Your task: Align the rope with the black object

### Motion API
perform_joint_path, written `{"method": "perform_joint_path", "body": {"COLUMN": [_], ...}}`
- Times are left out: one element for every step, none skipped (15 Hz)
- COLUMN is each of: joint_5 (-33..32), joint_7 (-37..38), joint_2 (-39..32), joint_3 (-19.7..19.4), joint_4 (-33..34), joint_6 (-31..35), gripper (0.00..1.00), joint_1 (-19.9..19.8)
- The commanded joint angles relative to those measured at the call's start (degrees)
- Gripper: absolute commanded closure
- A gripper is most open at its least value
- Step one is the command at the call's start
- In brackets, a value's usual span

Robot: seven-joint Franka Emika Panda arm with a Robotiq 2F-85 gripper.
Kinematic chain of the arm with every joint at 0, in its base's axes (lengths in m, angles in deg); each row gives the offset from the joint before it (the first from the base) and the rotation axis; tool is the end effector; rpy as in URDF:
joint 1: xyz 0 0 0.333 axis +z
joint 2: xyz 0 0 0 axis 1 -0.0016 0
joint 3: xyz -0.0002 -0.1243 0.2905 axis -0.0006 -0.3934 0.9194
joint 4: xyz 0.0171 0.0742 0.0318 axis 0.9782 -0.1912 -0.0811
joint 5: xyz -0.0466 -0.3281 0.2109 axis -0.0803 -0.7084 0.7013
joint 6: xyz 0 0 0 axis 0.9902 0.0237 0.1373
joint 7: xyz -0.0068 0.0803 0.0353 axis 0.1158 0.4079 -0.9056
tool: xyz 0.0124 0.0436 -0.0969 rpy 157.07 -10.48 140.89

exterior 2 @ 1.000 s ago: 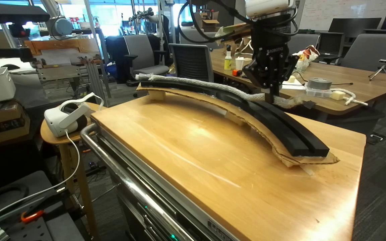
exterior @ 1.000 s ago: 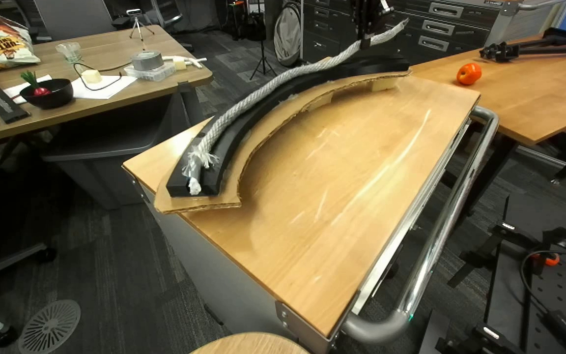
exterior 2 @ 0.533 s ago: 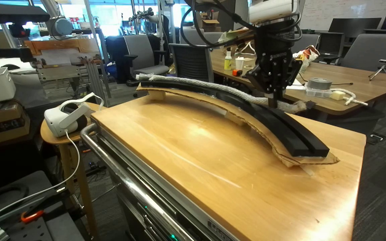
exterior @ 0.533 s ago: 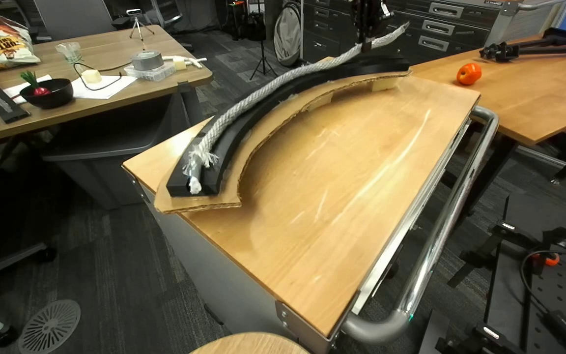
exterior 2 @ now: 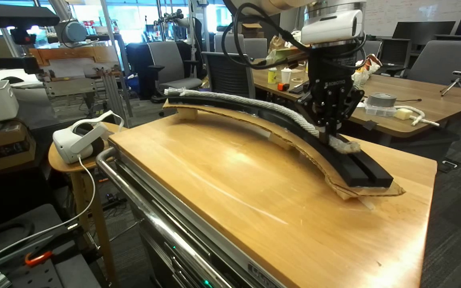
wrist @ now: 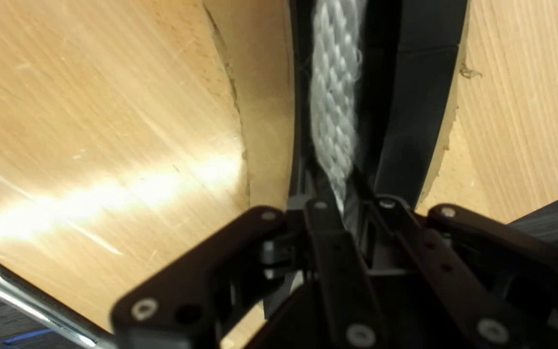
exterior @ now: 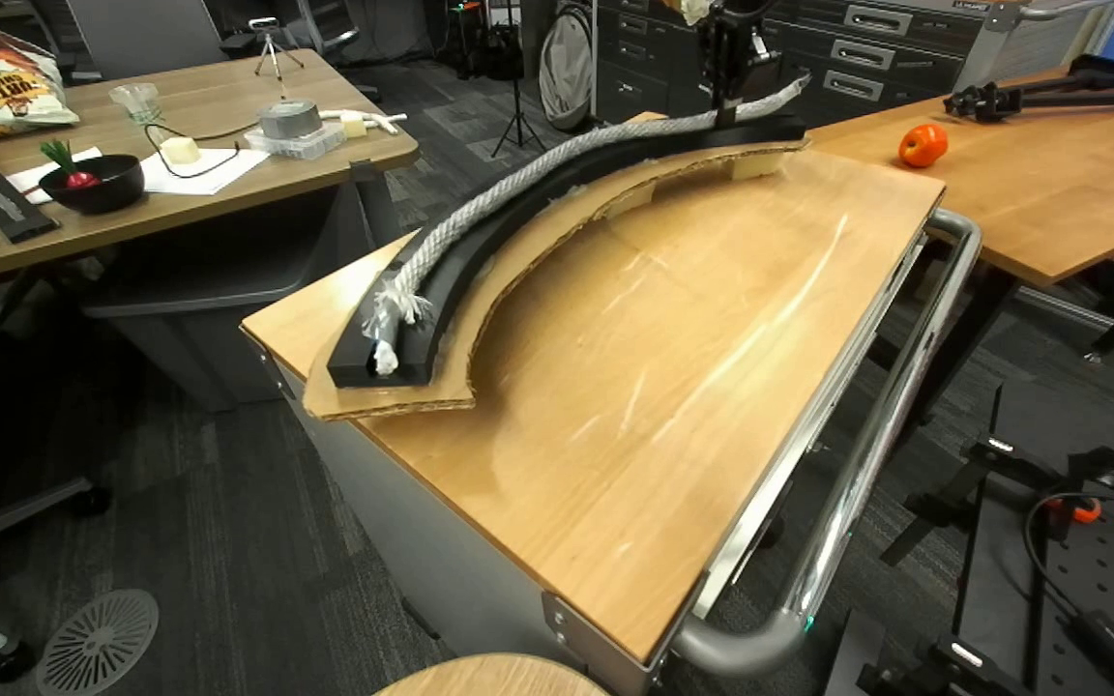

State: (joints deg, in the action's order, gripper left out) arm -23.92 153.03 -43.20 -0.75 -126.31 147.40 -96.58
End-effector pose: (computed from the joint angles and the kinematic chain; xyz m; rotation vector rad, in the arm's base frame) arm 0.6094 -0.2067 0.3592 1.4744 -2.6701 0.2317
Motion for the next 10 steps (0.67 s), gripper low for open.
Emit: {"method": "perform_joint_path", "body": {"joint_5": [1.9,2.2,2.6,3.2,3.8,4.5,5.4,6.0,6.6,6.8], "joint_7": [-0.2,-0.2,-0.2,-0.2,-0.3,-0.3,-0.4,-0.4,-0.4,-0.3], "joint_2": [-0.4,-0.4,-0.5,-0.6,-0.7,-0.7,-0.8,-0.8,-0.8,-0.8], "joint_3": [0.0,0.0,0.0,0.0,0.0,0.1,0.1,0.1,0.1,0.0], "joint_4": [1.0,1.1,1.4,1.6,1.8,2.0,2.2,2.3,2.5,2.6], "joint_6": [-0.7,-0.7,-0.8,-1.0,-1.2,-1.3,-1.5,-1.5,-1.3,-1.0], "gripper": [0.97,0.97,0.97,0.97,0.97,0.97,0.97,0.97,0.97,0.97], "joint_1": [-0.1,-0.2,-0.3,-0.5,-0.8,-0.9,-1.2,-1.3,-1.5,-1.4]}}
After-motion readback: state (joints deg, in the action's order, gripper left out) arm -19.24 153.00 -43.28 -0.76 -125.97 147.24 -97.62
